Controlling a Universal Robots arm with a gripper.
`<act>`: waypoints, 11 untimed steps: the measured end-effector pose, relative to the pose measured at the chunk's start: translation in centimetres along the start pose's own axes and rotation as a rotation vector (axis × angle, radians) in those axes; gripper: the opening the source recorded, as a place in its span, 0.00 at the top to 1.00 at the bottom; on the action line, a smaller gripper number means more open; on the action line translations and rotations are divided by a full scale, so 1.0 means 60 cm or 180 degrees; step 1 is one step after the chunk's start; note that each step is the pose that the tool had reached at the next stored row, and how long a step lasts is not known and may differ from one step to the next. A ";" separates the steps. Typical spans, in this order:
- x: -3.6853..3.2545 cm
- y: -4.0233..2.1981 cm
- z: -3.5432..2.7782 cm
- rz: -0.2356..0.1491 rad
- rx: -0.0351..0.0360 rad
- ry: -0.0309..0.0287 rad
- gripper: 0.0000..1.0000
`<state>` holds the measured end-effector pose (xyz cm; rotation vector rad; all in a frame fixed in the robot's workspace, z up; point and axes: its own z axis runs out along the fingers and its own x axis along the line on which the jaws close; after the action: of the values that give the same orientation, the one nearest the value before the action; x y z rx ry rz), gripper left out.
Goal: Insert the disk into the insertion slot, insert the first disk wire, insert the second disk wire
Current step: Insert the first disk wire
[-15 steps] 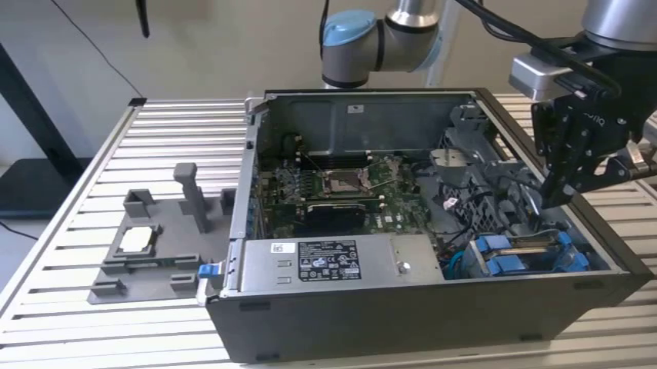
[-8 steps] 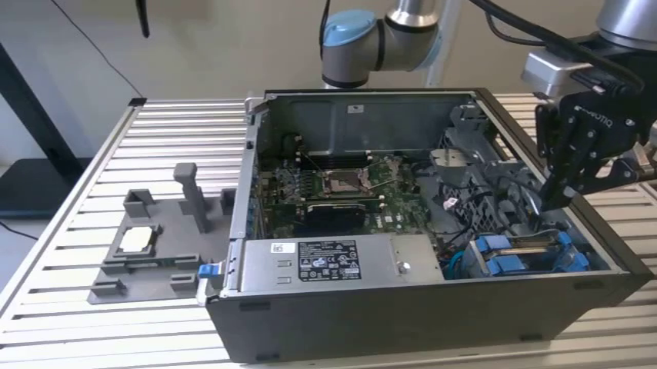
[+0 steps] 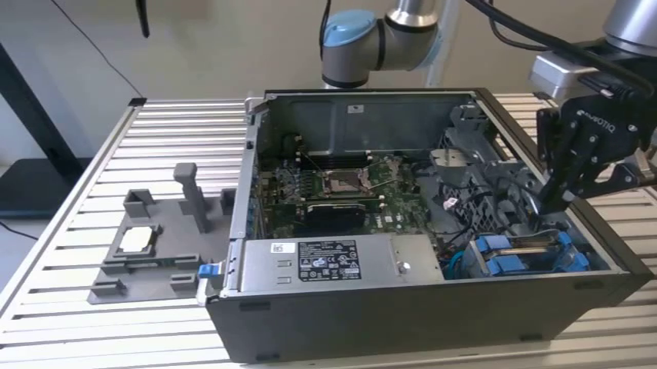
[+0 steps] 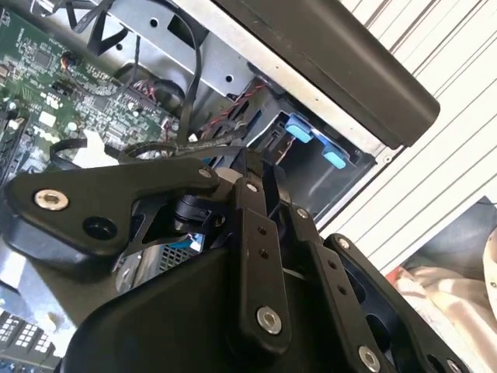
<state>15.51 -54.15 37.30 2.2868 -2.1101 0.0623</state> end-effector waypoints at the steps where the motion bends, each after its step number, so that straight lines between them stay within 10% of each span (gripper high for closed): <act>1: 0.000 -0.002 0.001 -0.0001 -0.0029 -0.0002 0.81; 5: 0.001 -0.008 0.004 -0.0003 -0.0115 -0.0008 0.81; 11: 0.002 -0.017 0.013 0.0006 -0.0173 -0.0013 0.81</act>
<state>16.54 -54.25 36.54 2.2565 -2.0889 0.0004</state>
